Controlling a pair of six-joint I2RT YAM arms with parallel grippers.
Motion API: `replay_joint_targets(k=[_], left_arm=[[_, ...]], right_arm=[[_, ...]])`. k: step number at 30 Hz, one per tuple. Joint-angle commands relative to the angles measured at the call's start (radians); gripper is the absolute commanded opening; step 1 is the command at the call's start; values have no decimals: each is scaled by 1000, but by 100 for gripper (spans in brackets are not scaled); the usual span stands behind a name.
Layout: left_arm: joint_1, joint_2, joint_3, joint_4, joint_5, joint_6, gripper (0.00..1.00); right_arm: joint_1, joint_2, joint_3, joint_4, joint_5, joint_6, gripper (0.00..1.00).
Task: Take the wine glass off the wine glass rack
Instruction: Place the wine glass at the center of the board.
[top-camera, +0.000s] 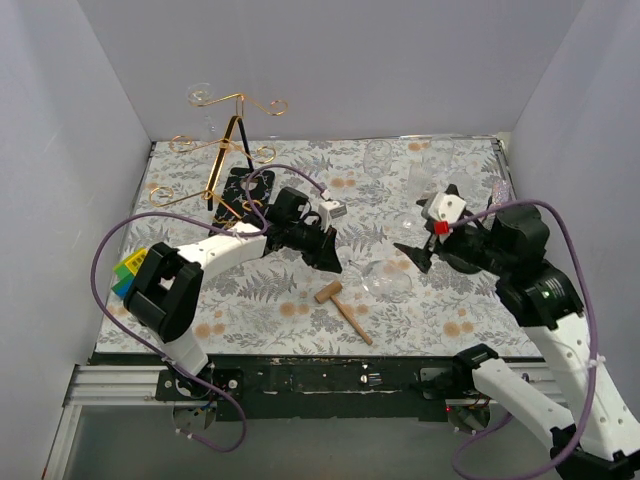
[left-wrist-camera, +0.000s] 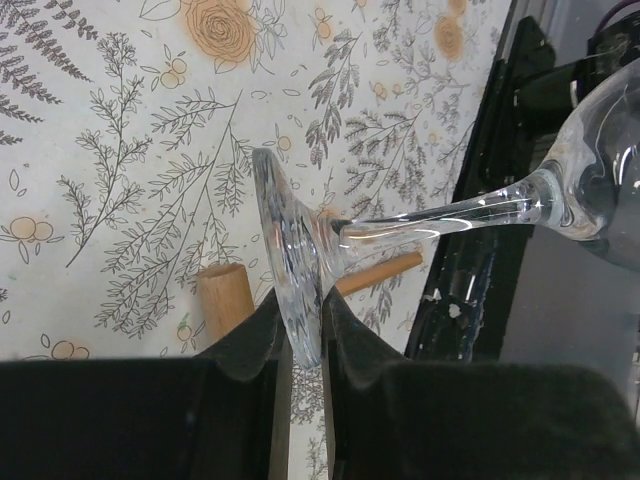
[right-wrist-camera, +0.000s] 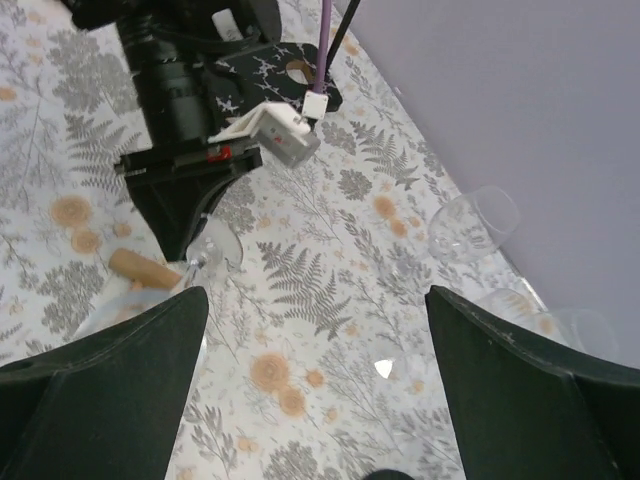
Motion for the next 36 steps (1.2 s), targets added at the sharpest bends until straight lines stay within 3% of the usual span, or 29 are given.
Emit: replay_joint_targets(k=[1,5,11,25,36], left_arm=[[37,1,10,89,188,-125,0],[51,11,4,124,243,-170,0],[55,20,6,150,276,-200,0],[57,32,10,203,289,-260,0],[57,58,30,218,303,-280,0]], right_arm=[[1,-86,51,-288,23,-251,98],[1,-164,39,-478,59,-404,98],[1,-160,13,-567,-29,-545,98],[3,-34,-22,-336,-271,-599,98],[16,-28,-74,-216,-342,-592,98]])
